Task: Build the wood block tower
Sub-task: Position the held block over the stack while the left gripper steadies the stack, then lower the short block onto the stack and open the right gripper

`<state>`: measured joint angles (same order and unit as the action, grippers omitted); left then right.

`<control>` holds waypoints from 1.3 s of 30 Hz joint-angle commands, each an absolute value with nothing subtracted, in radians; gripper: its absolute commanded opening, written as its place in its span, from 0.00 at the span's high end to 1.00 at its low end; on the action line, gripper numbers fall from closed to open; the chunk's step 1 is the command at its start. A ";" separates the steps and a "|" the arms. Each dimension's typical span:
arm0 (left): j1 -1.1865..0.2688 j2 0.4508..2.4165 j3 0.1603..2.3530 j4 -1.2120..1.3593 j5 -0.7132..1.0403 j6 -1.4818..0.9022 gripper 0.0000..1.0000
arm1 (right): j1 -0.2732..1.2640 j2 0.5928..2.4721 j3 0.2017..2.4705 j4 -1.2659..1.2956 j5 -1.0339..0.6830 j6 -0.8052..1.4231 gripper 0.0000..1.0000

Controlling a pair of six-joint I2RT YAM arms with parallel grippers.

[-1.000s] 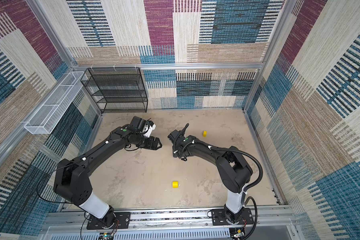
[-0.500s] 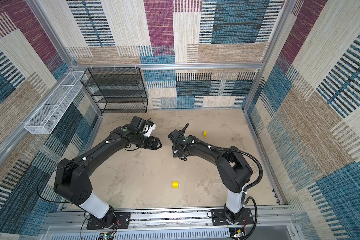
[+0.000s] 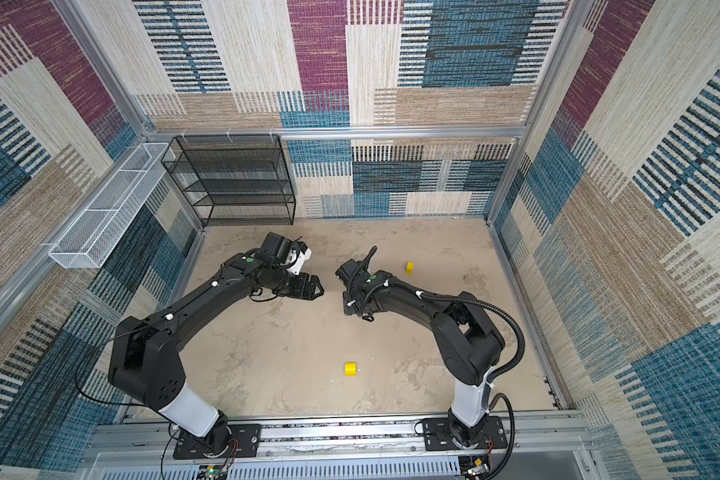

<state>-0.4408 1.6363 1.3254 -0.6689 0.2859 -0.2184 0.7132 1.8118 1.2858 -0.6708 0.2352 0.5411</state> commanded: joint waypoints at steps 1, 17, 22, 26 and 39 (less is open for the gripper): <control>-0.440 1.639 1.334 -0.674 0.281 -0.241 0.15 | 0.712 1.807 1.286 -0.646 0.232 0.543 0.21; -0.438 1.641 1.335 -0.673 0.282 -0.242 0.15 | 0.705 1.810 1.290 -0.644 0.220 0.540 0.17; -0.438 1.640 1.334 -0.673 0.282 -0.242 0.15 | 0.706 1.809 1.291 -0.641 0.213 0.536 0.14; -0.437 1.640 1.335 -0.673 0.284 -0.244 0.15 | 0.705 1.808 1.293 -0.637 0.208 0.535 0.13; -0.437 1.643 1.335 -0.673 0.284 -0.244 0.15 | 0.703 1.814 1.295 -0.638 0.210 0.529 0.13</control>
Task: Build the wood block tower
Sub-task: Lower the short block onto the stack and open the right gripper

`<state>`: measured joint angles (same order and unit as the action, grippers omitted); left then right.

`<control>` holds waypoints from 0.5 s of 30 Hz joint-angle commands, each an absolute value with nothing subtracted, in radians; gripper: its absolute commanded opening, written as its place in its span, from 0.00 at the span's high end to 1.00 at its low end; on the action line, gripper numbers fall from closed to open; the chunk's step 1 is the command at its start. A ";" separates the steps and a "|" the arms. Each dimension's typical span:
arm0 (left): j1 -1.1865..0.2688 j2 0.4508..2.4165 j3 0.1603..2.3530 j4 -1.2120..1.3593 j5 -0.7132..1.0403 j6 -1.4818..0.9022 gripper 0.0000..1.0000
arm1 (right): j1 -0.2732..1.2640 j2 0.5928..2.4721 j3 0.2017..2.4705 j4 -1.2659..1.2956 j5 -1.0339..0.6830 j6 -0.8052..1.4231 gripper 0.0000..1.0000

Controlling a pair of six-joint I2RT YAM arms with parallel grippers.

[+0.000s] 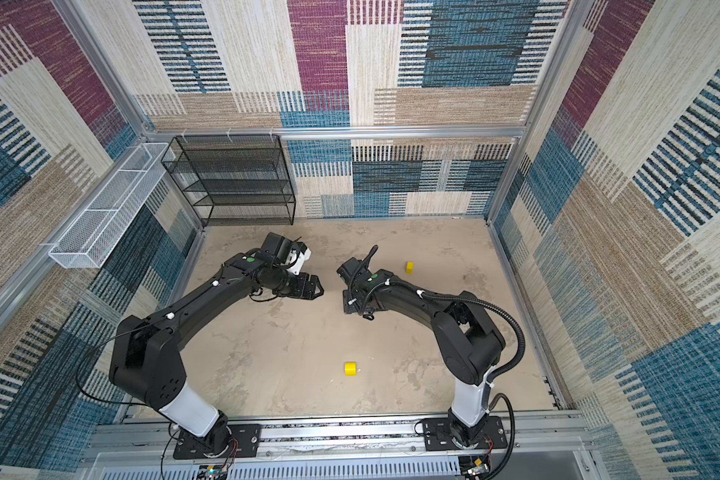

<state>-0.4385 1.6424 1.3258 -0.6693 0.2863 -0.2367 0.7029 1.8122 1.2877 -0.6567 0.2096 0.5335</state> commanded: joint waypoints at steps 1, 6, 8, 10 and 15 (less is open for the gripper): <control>-0.437 1.643 1.334 -0.673 0.284 -0.244 0.15 | 0.701 1.815 1.294 -0.640 0.213 0.528 0.13; -0.435 1.643 1.335 -0.674 0.284 -0.244 0.15 | 0.700 1.810 1.295 -0.647 0.219 0.535 0.07; -0.436 1.643 1.335 -0.673 0.284 -0.244 0.15 | 0.698 1.803 1.295 -0.647 0.219 0.537 0.03; -0.435 1.641 1.335 -0.673 0.282 -0.244 0.15 | 0.698 1.798 1.297 -0.647 0.215 0.537 0.00; -0.435 1.628 1.335 -0.678 0.268 -0.239 0.15 | 0.698 1.764 1.296 -0.650 0.209 0.535 0.00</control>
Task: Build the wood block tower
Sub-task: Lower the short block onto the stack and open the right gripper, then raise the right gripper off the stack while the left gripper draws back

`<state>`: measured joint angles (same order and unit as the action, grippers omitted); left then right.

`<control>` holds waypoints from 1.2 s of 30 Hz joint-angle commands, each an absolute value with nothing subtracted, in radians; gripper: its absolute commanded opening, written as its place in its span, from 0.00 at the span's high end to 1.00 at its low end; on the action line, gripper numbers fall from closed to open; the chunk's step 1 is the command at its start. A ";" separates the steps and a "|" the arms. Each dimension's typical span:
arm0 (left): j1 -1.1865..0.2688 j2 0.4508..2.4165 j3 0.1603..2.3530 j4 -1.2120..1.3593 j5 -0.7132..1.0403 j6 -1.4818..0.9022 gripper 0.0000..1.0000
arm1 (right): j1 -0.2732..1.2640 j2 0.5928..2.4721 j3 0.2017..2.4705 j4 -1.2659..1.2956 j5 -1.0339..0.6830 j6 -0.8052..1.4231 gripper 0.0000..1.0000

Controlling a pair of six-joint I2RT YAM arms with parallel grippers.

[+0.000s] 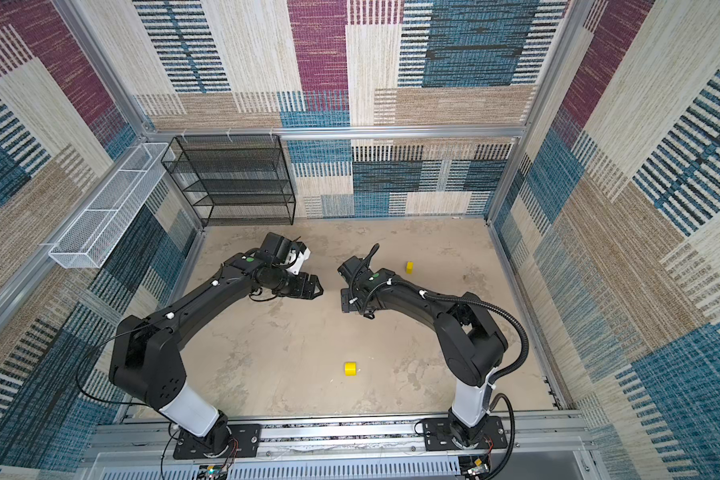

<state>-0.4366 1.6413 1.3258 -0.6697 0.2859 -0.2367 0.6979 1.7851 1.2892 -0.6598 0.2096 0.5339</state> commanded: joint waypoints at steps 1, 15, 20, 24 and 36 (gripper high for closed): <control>-0.436 1.622 1.335 -0.679 0.260 -0.236 0.15 | 0.698 1.753 1.295 -0.650 0.209 0.535 0.00; -0.435 1.489 1.317 -0.679 0.144 -0.192 0.16 | 0.699 1.629 1.318 -0.630 0.256 0.516 0.08; -0.434 1.439 1.295 -0.667 0.121 -0.184 0.16 | 0.698 1.586 1.312 -0.612 0.257 0.487 0.17; -0.439 1.425 1.296 -0.660 0.132 -0.188 0.18 | 0.698 1.523 1.275 -0.604 0.321 0.484 0.25; -0.528 1.456 1.337 -0.658 0.171 -0.181 0.18 | 0.487 1.499 1.220 -0.502 0.280 0.417 0.33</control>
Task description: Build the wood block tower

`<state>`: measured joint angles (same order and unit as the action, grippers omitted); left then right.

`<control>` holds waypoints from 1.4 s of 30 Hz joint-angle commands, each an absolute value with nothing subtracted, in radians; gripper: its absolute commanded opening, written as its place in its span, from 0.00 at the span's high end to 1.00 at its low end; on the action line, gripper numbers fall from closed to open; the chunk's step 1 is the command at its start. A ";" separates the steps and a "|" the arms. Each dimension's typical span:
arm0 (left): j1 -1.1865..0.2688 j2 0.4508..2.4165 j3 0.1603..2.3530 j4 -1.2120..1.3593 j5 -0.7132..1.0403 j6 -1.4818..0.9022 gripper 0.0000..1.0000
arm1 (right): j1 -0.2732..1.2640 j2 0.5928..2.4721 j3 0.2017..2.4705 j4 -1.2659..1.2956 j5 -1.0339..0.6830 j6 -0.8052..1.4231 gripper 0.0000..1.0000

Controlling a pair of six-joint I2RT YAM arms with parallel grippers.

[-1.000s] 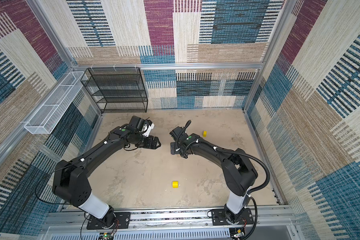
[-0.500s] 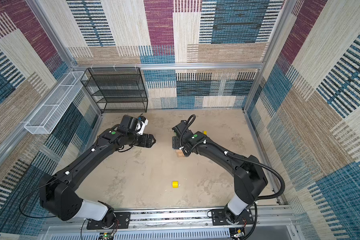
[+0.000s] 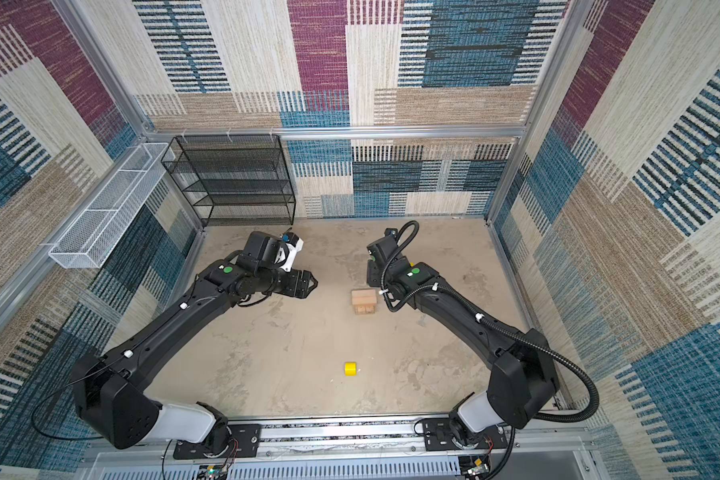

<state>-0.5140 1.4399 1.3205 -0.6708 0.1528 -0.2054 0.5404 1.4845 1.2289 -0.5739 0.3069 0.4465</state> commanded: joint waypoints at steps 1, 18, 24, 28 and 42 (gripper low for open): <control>-0.536 1.466 1.348 -0.659 0.183 -0.182 0.18 | 0.465 1.512 1.222 -0.492 0.283 0.407 0.33; -0.597 1.762 1.607 -0.660 0.448 -0.251 0.17 | 0.193 1.828 1.336 -0.409 0.196 0.303 0.51; -0.597 1.773 1.567 -0.660 0.494 -0.252 0.17 | 0.190 1.900 1.364 -0.394 0.156 0.290 0.55; -0.597 1.768 1.552 -0.659 0.503 -0.252 0.16 | 0.190 1.944 1.389 -0.391 0.134 0.283 0.55; -0.597 1.739 1.542 -0.684 0.481 -0.234 0.16 | 0.189 2.046 1.491 -0.434 0.087 0.253 0.60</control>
<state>-0.5972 1.7485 1.5455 -0.6724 0.4770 -0.2401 0.1894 2.0377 1.4769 -0.4339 0.1112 0.2619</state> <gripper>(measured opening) 0.840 0.403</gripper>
